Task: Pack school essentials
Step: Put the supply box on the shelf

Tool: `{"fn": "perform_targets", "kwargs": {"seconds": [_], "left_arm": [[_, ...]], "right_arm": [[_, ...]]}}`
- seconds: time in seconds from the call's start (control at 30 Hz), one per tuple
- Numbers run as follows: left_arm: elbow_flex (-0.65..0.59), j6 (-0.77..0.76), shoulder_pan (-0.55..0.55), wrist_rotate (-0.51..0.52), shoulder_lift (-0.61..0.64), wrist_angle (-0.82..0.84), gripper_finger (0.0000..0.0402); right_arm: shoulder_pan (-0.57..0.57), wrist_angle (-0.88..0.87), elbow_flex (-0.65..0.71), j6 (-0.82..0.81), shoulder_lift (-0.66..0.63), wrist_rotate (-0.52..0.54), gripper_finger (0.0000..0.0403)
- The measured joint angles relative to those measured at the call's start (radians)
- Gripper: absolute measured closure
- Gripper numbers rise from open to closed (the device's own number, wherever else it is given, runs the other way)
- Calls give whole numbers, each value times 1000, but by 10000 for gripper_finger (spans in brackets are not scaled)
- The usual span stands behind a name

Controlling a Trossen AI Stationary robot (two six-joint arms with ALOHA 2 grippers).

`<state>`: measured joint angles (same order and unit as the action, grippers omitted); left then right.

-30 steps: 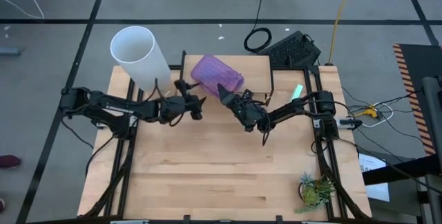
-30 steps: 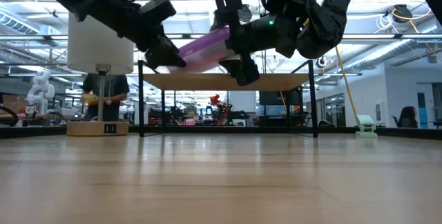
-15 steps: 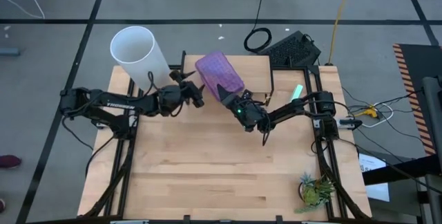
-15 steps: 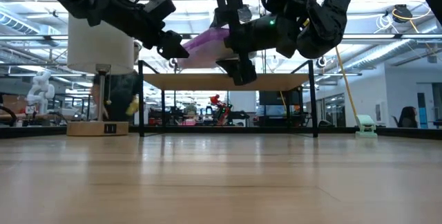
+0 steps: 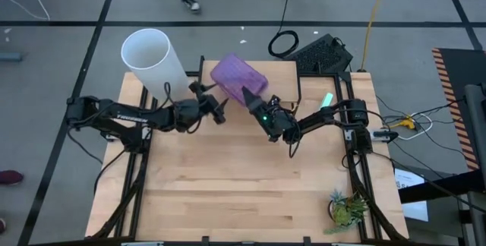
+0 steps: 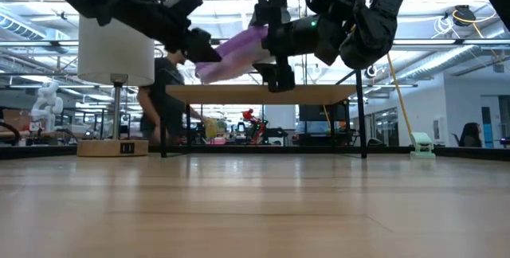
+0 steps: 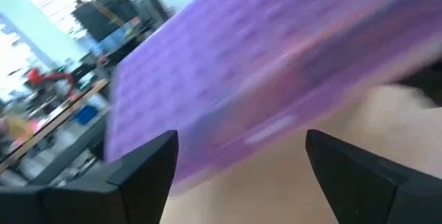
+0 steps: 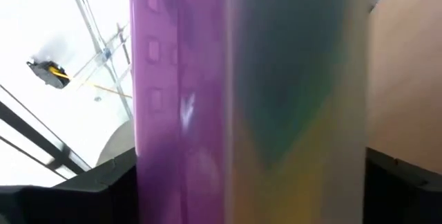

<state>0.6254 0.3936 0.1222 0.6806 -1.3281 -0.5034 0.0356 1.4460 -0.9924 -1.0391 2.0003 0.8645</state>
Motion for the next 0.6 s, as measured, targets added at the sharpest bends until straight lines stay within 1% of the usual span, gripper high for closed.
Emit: {"fn": "perform_targets", "kwargs": {"seconds": [0.07,0.13,0.17,0.27,0.4,0.6], "left_arm": [[0,-1,-44,-5,1,-2,80],[0,-7,-76,41,1,0,80],[0,-7,-83,59,1,0,80],[0,14,-89,69,1,-1,80],[0,27,-50,27,1,-8,80],[0,14,31,27,1,-16,80]], "right_arm": [[4,-7,0,-2,0,-6,57],[5,-16,1,-15,0,-31,57],[4,-18,1,-16,0,-36,57],[4,-15,1,-15,0,-58,57],[5,-31,2,-18,0,-54,57],[5,-36,2,-14,0,-58,57]]}}
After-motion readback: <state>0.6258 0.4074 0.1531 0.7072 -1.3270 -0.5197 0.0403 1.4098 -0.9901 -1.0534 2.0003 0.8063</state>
